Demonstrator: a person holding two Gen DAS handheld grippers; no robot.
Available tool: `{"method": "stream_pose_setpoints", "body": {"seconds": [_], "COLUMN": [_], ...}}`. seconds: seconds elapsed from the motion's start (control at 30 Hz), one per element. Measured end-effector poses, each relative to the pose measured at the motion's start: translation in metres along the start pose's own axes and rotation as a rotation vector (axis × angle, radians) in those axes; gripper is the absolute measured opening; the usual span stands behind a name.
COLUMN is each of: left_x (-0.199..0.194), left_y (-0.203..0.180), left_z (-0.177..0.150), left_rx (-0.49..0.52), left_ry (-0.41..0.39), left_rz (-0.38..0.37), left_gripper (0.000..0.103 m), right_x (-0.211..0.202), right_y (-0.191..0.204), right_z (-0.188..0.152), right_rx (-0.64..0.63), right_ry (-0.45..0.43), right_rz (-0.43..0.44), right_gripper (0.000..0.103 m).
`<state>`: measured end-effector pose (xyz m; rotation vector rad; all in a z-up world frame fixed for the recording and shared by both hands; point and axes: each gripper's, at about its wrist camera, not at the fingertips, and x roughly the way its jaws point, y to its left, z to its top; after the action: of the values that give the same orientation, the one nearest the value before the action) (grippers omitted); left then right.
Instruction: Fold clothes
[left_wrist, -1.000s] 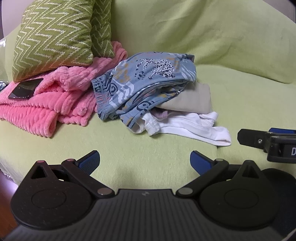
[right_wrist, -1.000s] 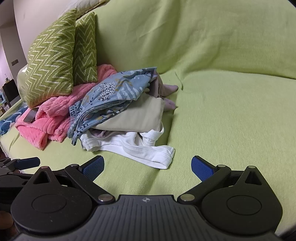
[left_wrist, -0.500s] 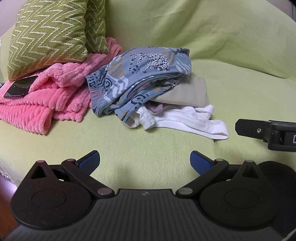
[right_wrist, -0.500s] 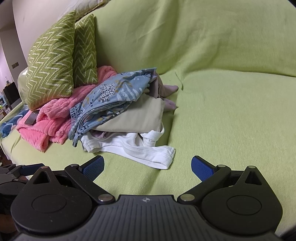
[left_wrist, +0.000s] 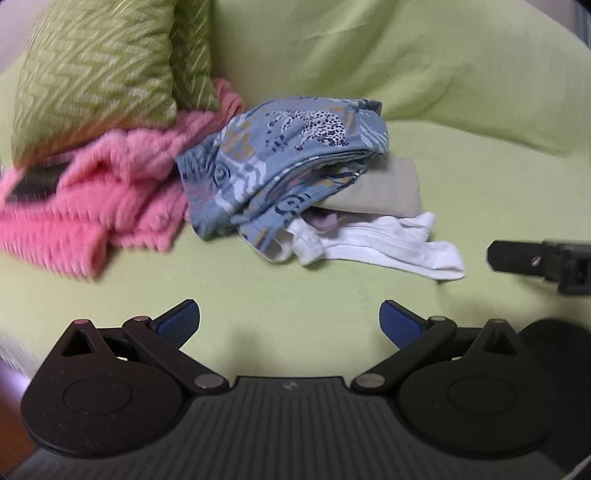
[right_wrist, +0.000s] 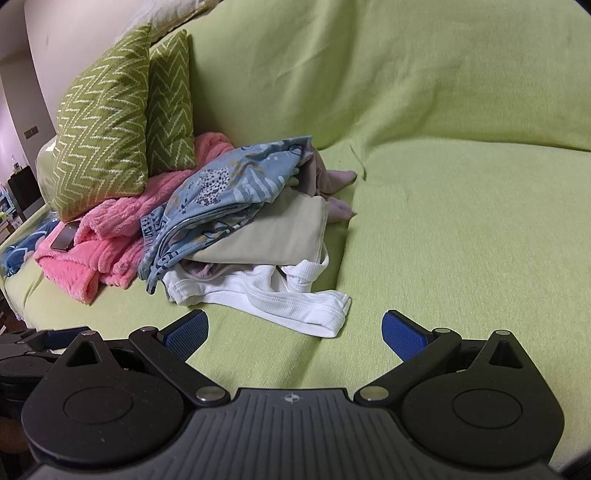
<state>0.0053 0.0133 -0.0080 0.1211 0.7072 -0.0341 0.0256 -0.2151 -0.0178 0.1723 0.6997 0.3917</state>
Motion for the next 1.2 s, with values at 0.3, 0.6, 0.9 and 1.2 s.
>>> {"method": "stream_pose_setpoints", "body": {"seconds": [0.3, 0.6, 0.9, 1.2], "left_x": [0.011, 0.032, 0.065, 0.08], "left_y": [0.029, 0.063, 0.086, 0.101], "left_z": [0.013, 0.028, 0.04, 0.045], "left_rx": [0.253, 0.429, 0.743, 0.862], "left_ry": [-0.122, -0.226, -0.211, -0.194], "left_rz": [0.055, -0.105, -0.212, -0.222], "left_gripper": [0.102, 0.101, 0.1, 0.1], "right_x": [0.0, 0.061, 0.12, 0.161], "right_y": [0.028, 0.116, 0.174, 0.201], "right_z": [0.025, 0.055, 0.025, 0.012], "right_rx": [-0.293, -0.898, -1.254, -1.353], "right_ry": [-0.082, -0.1, -0.002, 0.097], "right_rz": [0.046, 0.1, 0.116, 0.05], "right_gripper": [0.085, 0.045, 0.043, 0.043]}}
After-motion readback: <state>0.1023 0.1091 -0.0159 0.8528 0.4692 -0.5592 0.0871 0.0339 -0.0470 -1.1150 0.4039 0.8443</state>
